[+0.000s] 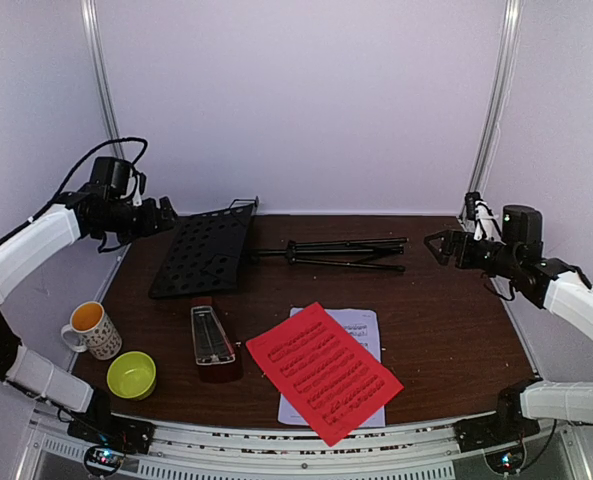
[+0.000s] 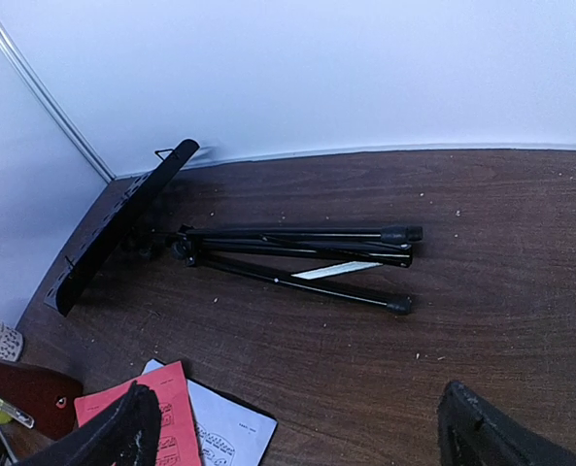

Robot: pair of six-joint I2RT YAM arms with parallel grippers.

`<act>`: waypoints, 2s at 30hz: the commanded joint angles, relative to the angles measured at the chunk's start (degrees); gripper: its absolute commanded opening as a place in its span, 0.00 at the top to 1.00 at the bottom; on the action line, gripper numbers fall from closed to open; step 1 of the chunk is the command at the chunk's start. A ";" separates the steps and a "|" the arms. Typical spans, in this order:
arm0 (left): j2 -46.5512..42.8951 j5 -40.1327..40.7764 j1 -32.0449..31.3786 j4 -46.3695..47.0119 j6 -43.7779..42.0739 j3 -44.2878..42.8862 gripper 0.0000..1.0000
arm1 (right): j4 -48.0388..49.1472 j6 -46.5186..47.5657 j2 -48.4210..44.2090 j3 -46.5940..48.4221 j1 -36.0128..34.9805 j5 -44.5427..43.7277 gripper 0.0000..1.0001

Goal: Set up the instrument practice props

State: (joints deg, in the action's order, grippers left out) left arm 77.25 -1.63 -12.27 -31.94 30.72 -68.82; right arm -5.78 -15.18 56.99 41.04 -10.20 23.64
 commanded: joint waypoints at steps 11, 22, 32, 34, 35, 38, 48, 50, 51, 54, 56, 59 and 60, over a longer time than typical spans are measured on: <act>24.26 3.87 -11.03 -5.09 -5.12 -26.75 0.02 | 0.14 -0.33 2.16 -0.06 0.44 4.76 0.00; 40.48 6.36 -15.12 -12.04 -3.16 -41.30 0.09 | 1.58 -0.99 2.45 -1.36 0.44 4.73 0.00; 49.59 6.94 -16.79 -13.70 -1.56 -46.81 0.27 | 4.26 -2.21 4.12 -1.83 0.44 6.51 0.00; 51.17 6.97 -16.85 -14.10 -1.58 -47.85 0.31 | 4.33 -2.22 4.19 -1.70 0.43 6.72 0.00; 51.75 6.83 -16.94 -14.11 -1.67 -48.30 0.35 | 4.29 -2.15 4.30 -1.61 0.44 6.77 0.00; 53.33 7.15 -17.29 -14.84 -1.49 -50.32 0.44 | 3.30 -1.69 4.29 -1.17 0.44 7.17 0.00; 60.05 7.45 -17.75 -17.36 0.01 -57.45 0.69 | 3.19 -1.77 3.99 -1.15 0.44 7.48 0.00; 60.73 7.47 -17.86 -17.45 0.44 -58.00 0.72 | 3.52 -1.87 4.17 -1.09 0.44 7.56 0.00; 60.92 7.58 -17.92 -17.45 0.63 -58.07 0.74 | 3.64 -1.87 4.30 -1.12 0.44 7.63 0.00; 61.02 8.42 -18.13 -17.61 1.15 -58.10 0.78 | 3.74 -1.92 4.49 -1.03 0.44 7.65 0.00; 61.15 9.07 -18.19 -17.98 1.33 -58.25 0.81 | 3.90 -2.04 4.65 -0.96 0.44 7.80 0.00; 61.44 11.24 -18.37 -19.38 1.27 -59.22 0.85 | 3.91 -2.13 4.79 -0.99 0.44 7.99 0.00; 61.54 12.11 -18.53 -19.99 1.26 -59.66 0.85 | 3.78 -2.09 4.75 -0.99 0.44 8.00 0.00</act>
State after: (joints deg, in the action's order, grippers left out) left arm 137.32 7.51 -30.02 -48.97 31.38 -126.28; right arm -3.20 -16.93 61.54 39.88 -10.17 30.98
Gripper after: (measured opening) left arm 0.157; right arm 1.000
